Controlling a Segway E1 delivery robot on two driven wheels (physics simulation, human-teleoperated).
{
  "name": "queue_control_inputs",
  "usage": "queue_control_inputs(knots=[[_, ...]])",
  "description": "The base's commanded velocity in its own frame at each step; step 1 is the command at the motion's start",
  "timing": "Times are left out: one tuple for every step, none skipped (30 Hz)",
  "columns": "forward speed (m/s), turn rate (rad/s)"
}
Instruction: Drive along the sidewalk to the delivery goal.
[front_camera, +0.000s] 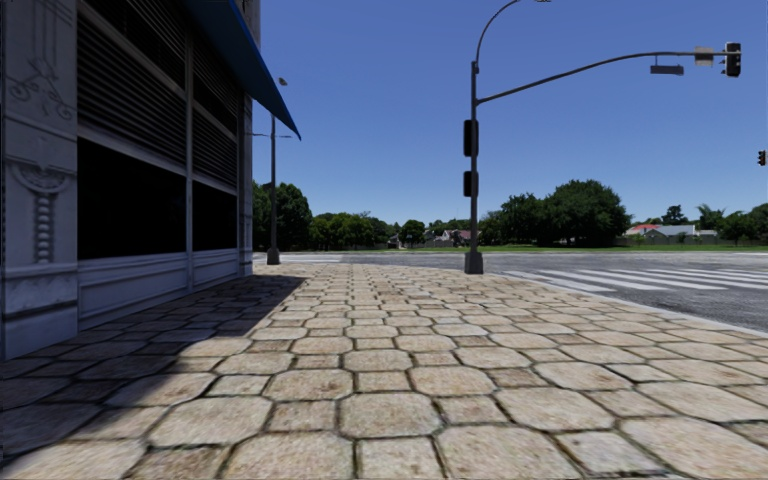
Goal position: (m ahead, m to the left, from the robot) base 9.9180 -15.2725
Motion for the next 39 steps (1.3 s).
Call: queue_control_inputs(knots=[[2.00,0.00],[2.00,0.00],[2.00,0.00],[2.00,0.00],[2.00,0.00],[2.00,0.00],[2.00,0.00],[2.00,0.00],[2.00,0.00],[2.00,0.00],[2.00,0.00],[2.00,0.00],[2.00,0.00],[2.00,0.00],[2.00,0.00],[2.00,0.00],[2.00,0.00],[2.00,0.00],[2.00,0.00],[2.00,0.00],[2.00,0.00],[2.00,0.00],[2.00,-0.01],[2.00,-0.01],[2.00,-0.04],[2.00,-0.05],[2.00,-0.05],[2.00,-0.05],[2.00,-0.05],[2.00,-0.09],[2.00,-0.15],[2.00,-0.15],[2.00,-0.20],[2.00,-0.22],[2.00,-0.24],[2.00,-0.24],[2.00,-0.27],[2.00,-0.33],[2.00,-0.37]])
